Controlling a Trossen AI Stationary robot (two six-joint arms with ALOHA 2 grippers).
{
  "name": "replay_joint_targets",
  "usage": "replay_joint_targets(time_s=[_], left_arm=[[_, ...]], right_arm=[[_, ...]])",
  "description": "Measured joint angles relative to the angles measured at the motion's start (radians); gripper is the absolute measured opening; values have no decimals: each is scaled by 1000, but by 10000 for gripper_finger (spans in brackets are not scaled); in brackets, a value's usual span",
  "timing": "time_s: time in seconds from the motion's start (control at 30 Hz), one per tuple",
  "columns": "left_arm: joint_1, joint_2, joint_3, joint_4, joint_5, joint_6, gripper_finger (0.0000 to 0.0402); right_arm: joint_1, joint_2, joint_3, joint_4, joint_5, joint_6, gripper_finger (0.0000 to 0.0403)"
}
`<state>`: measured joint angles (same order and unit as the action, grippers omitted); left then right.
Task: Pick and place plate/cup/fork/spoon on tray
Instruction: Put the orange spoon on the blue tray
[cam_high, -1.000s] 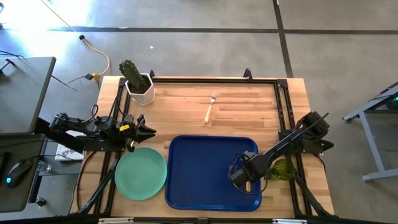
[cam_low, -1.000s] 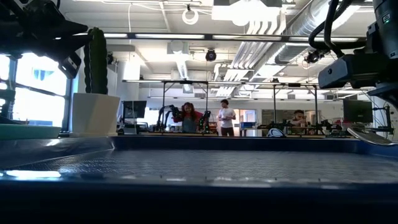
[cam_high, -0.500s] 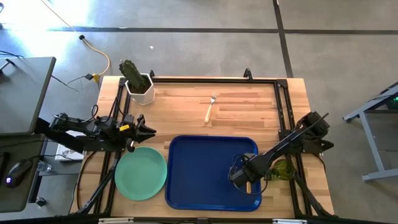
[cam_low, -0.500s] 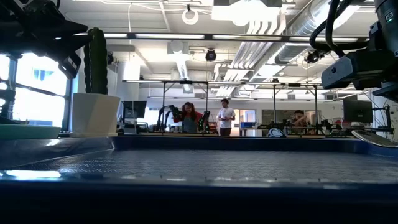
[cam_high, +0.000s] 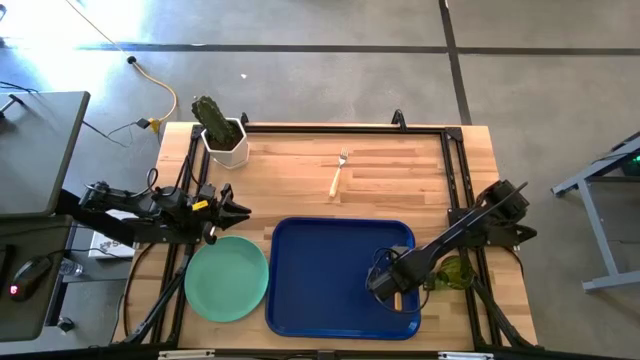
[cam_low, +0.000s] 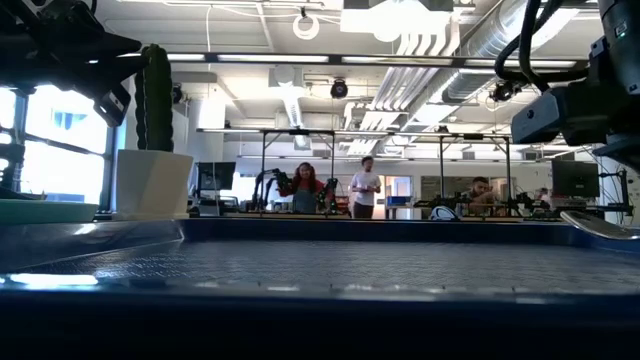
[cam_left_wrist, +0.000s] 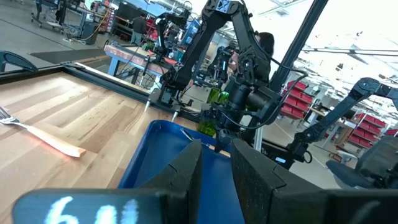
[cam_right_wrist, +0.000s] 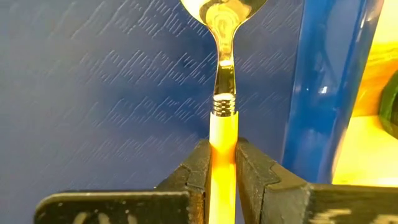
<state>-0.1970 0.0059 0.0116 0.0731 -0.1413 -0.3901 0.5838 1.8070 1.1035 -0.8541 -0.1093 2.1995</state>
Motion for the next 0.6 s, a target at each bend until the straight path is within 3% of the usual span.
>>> replay_joint_targets(time_s=[0.43,0.6], left_arm=[[0,0,0,2,0,0,74],[0,0,0,2,0,0,74]], right_arm=[[0,29,3,27,-22,-5,33],[0,30,3,28,-25,-5,58]])
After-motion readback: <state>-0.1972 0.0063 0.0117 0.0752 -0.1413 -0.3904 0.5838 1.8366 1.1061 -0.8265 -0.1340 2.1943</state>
